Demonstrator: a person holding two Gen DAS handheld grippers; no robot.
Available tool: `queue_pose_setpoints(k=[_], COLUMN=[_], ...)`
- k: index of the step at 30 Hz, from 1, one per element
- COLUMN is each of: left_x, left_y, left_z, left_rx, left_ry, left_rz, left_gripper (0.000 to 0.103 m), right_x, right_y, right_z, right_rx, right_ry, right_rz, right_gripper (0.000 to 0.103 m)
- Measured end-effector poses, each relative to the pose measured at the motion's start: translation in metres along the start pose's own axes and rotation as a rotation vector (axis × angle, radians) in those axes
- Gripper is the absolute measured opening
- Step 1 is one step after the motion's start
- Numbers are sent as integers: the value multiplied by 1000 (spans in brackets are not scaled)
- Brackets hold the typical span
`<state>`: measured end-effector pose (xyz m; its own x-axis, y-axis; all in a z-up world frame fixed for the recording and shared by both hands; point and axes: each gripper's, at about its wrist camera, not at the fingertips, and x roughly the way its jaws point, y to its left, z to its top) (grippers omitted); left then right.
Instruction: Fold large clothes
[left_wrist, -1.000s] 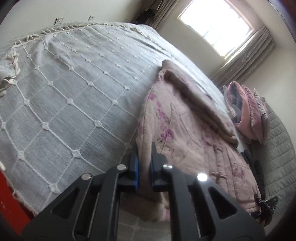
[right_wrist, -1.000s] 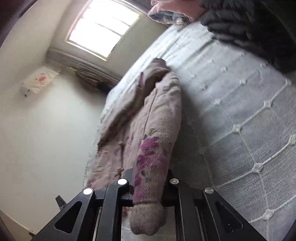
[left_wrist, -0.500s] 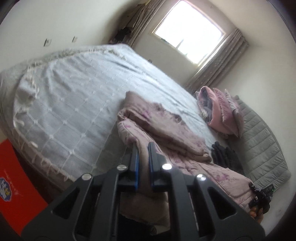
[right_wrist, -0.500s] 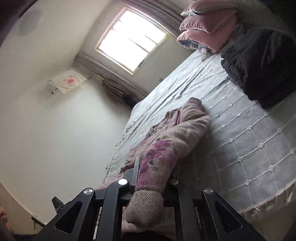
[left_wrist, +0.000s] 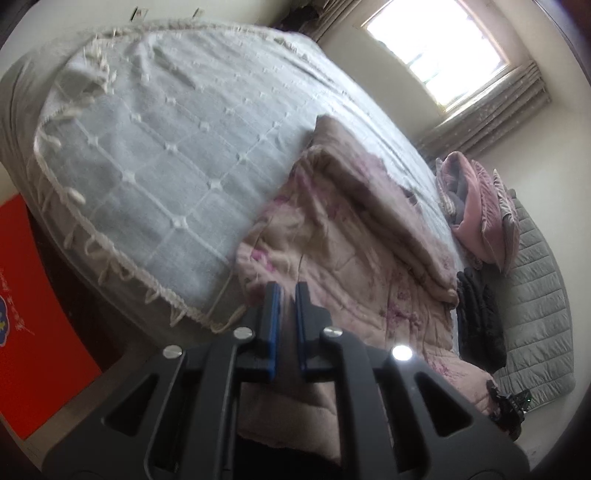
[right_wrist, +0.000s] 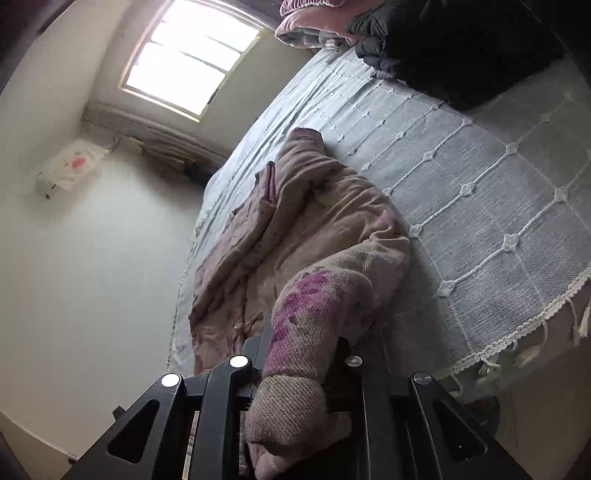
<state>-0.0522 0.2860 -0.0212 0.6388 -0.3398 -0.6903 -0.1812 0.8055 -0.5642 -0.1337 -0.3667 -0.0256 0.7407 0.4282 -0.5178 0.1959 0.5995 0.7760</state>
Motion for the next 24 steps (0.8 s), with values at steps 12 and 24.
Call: queue_pose_setpoints(k=[12,24], left_x=[23,26], left_y=[-18,70], left_z=[14,-48], left_rx=[94,-192], left_ry=[11,264], left_rz=[22,32], left_gripper=[15,65], right_x=[30,69], right_y=[29,59], right_z=[27,60], right_rx=[-25,-106], right_ry=[-56,-65], right_rz=[82,93], right_gripper=[18,18])
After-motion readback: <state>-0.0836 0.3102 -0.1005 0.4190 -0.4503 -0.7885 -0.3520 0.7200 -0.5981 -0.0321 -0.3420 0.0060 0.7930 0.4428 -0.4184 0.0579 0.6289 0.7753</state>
